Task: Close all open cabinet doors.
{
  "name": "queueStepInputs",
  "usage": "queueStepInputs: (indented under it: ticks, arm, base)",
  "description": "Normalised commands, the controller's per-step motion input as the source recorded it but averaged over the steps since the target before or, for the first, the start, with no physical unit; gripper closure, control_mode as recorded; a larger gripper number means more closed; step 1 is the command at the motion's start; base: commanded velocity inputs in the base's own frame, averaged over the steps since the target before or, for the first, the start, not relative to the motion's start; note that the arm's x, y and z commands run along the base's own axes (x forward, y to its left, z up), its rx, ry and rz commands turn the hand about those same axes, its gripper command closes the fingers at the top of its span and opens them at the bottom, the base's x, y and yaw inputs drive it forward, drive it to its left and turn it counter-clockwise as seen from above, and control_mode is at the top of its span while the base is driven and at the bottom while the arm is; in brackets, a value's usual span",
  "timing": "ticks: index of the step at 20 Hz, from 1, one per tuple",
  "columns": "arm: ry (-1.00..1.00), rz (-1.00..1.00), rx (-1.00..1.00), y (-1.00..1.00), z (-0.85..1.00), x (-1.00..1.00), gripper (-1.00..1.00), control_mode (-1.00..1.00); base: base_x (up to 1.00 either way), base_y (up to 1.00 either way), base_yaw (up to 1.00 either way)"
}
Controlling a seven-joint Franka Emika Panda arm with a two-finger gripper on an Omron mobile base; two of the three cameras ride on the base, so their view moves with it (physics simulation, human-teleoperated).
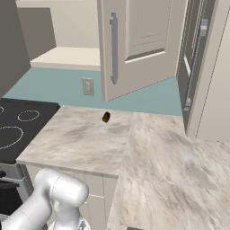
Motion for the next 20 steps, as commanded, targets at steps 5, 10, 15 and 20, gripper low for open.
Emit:
queueStepInputs:
  ticks: [5,10,15,20]
  arm:
    - [0.0,0.0,0.0,0.06,0.0,0.0,-1.0,-1.0]
    - [0.0,0.0,0.0,0.07,0.0,0.0,-1.0,-1.0]
    - [0.0,0.01,0.0,0.1,0.0,0.0,-1.0,-1.0]
    - [0.03,0.01,0.0,0.13,0.0,0.02,-1.0,-1.0]
  base:
    - [0.0,0.0,0.0]
    - [0.0,0.0,0.0]
    - [0.0,0.0,0.0]
    - [0.0,0.0,0.0]
